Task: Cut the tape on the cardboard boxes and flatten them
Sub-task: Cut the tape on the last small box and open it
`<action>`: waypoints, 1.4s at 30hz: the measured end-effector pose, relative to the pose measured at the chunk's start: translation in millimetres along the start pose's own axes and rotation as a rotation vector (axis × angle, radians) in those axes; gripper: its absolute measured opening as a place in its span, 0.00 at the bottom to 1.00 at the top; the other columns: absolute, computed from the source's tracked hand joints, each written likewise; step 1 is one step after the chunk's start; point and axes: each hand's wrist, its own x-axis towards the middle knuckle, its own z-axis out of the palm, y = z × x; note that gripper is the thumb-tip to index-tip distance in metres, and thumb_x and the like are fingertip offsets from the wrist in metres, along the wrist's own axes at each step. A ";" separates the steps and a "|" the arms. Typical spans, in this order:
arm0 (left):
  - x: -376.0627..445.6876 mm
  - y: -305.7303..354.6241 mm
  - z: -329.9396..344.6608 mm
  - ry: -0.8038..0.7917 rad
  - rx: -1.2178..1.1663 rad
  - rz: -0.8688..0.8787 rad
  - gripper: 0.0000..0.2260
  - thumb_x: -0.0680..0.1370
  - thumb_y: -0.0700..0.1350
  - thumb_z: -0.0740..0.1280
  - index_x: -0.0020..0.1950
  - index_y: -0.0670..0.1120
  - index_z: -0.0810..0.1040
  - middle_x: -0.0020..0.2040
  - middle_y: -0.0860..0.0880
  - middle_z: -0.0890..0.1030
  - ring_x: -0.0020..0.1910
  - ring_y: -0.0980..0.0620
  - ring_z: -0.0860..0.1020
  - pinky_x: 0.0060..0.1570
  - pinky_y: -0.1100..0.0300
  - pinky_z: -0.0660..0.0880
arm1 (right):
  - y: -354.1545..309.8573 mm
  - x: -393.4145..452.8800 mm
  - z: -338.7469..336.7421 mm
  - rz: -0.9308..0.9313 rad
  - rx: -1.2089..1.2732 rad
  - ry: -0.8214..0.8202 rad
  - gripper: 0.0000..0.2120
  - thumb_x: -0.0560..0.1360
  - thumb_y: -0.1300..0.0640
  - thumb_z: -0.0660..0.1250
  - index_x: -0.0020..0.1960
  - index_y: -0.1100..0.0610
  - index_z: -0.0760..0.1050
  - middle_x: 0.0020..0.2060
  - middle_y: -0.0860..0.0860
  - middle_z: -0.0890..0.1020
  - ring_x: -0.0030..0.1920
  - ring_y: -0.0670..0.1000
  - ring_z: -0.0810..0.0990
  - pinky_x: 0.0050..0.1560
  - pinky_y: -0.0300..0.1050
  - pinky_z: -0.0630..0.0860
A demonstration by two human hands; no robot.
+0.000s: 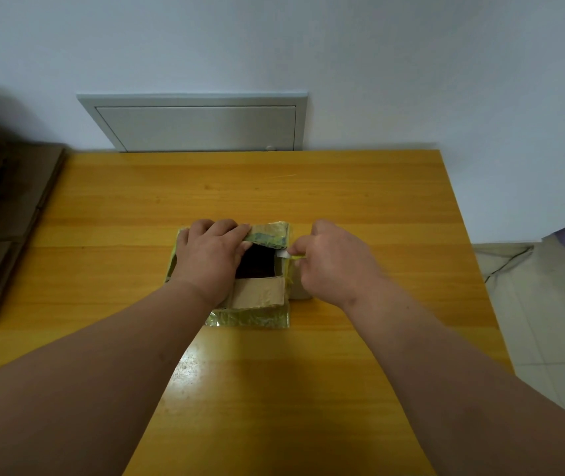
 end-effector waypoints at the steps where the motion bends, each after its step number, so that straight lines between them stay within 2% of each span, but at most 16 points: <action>1: 0.3 0.2 -0.1 0.001 -0.003 0.001 0.19 0.84 0.54 0.55 0.72 0.54 0.72 0.69 0.52 0.74 0.67 0.42 0.64 0.66 0.44 0.59 | 0.8 0.1 0.3 -0.007 0.000 0.009 0.15 0.79 0.55 0.64 0.64 0.47 0.78 0.46 0.49 0.68 0.54 0.56 0.75 0.43 0.46 0.70; 6: 0.1 0.4 0.4 0.003 0.003 0.000 0.18 0.84 0.54 0.55 0.73 0.54 0.72 0.69 0.52 0.74 0.67 0.43 0.64 0.67 0.43 0.58 | 7.7 -0.9 3.3 0.008 0.036 0.045 0.15 0.80 0.53 0.64 0.65 0.48 0.78 0.47 0.49 0.69 0.51 0.55 0.75 0.42 0.45 0.70; 17: 1.7 -1.0 -0.7 -0.008 0.010 0.003 0.19 0.84 0.54 0.54 0.73 0.54 0.71 0.70 0.53 0.73 0.68 0.43 0.63 0.67 0.45 0.57 | 16.1 -7.4 4.3 -0.022 0.008 0.130 0.14 0.79 0.55 0.65 0.65 0.50 0.79 0.46 0.48 0.67 0.51 0.54 0.73 0.40 0.45 0.68; 23: 2.6 9.4 0.0 0.017 -0.031 -0.058 0.18 0.84 0.54 0.54 0.71 0.54 0.73 0.68 0.53 0.74 0.68 0.43 0.63 0.68 0.45 0.57 | -4.4 -0.9 7.9 -0.077 -0.084 0.095 0.15 0.76 0.61 0.64 0.60 0.50 0.81 0.44 0.50 0.68 0.47 0.54 0.72 0.32 0.41 0.54; 26: 1.2 6.6 0.1 0.015 -0.031 -0.042 0.18 0.84 0.54 0.55 0.71 0.55 0.73 0.68 0.53 0.74 0.68 0.43 0.63 0.68 0.45 0.57 | -1.6 0.4 6.4 -0.084 -0.049 0.088 0.16 0.76 0.61 0.64 0.62 0.49 0.80 0.44 0.50 0.68 0.49 0.55 0.73 0.36 0.43 0.60; 33: -1.1 2.8 1.8 0.006 0.003 -0.017 0.19 0.83 0.54 0.54 0.72 0.54 0.72 0.69 0.53 0.73 0.67 0.43 0.63 0.67 0.44 0.57 | 9.1 -3.5 2.5 -0.061 -0.032 0.105 0.16 0.79 0.61 0.64 0.64 0.49 0.79 0.47 0.52 0.71 0.52 0.57 0.72 0.38 0.45 0.64; 37: -0.9 5.2 2.8 0.010 0.011 -0.014 0.19 0.83 0.54 0.54 0.73 0.54 0.72 0.68 0.52 0.73 0.67 0.42 0.63 0.68 0.42 0.58 | -4.1 0.1 5.6 -0.067 -0.090 0.095 0.15 0.77 0.61 0.63 0.60 0.51 0.81 0.45 0.50 0.67 0.51 0.56 0.72 0.37 0.45 0.63; 40: -1.6 3.5 2.1 0.003 0.003 -0.013 0.20 0.83 0.55 0.54 0.73 0.54 0.71 0.69 0.52 0.73 0.67 0.42 0.63 0.68 0.42 0.57 | 2.4 -0.6 1.0 -0.110 -0.092 0.071 0.15 0.78 0.60 0.64 0.63 0.50 0.79 0.47 0.52 0.71 0.52 0.57 0.72 0.38 0.46 0.64; 42: -2.5 1.3 2.4 -0.004 0.009 -0.006 0.20 0.83 0.55 0.54 0.74 0.54 0.70 0.70 0.52 0.72 0.68 0.42 0.63 0.68 0.43 0.57 | 12.8 -4.6 -1.5 -0.121 -0.077 0.111 0.17 0.78 0.62 0.65 0.64 0.50 0.79 0.47 0.52 0.72 0.51 0.57 0.72 0.37 0.45 0.63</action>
